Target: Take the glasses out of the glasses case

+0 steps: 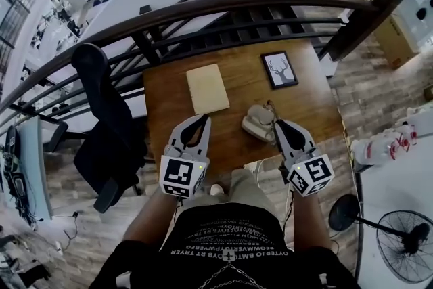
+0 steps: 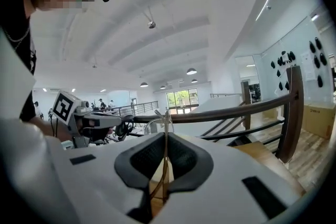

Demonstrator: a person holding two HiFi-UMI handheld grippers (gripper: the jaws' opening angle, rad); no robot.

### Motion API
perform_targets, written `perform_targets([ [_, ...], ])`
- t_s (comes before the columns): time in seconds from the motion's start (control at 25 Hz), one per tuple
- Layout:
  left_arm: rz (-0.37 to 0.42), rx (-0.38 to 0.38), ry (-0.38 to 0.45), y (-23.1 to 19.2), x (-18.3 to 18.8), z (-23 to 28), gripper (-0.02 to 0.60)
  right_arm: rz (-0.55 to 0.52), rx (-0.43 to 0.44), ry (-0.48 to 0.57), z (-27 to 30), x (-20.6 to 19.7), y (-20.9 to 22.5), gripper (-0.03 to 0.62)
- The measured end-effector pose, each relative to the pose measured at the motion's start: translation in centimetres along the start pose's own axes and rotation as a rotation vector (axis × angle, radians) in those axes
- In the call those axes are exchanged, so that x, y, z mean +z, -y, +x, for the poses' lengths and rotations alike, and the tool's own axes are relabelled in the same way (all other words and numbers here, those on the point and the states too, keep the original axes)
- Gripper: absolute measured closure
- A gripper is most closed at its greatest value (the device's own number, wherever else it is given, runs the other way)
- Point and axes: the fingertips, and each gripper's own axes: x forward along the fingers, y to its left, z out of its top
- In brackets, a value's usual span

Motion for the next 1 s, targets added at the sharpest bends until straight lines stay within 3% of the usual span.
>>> perform_targets([
  [0.48,-0.010,-0.043,0.038,0.5,1.2,-2.5,0.552,-0.010,0.008,0.097,-2.2,3.6,-3.1,0.567],
  [1.0,0.020,-0.045,0.054,1.9,1.9,-2.2,0.552,-0.018,0.035,0.080,-3.3,3.6,-3.4,0.566],
])
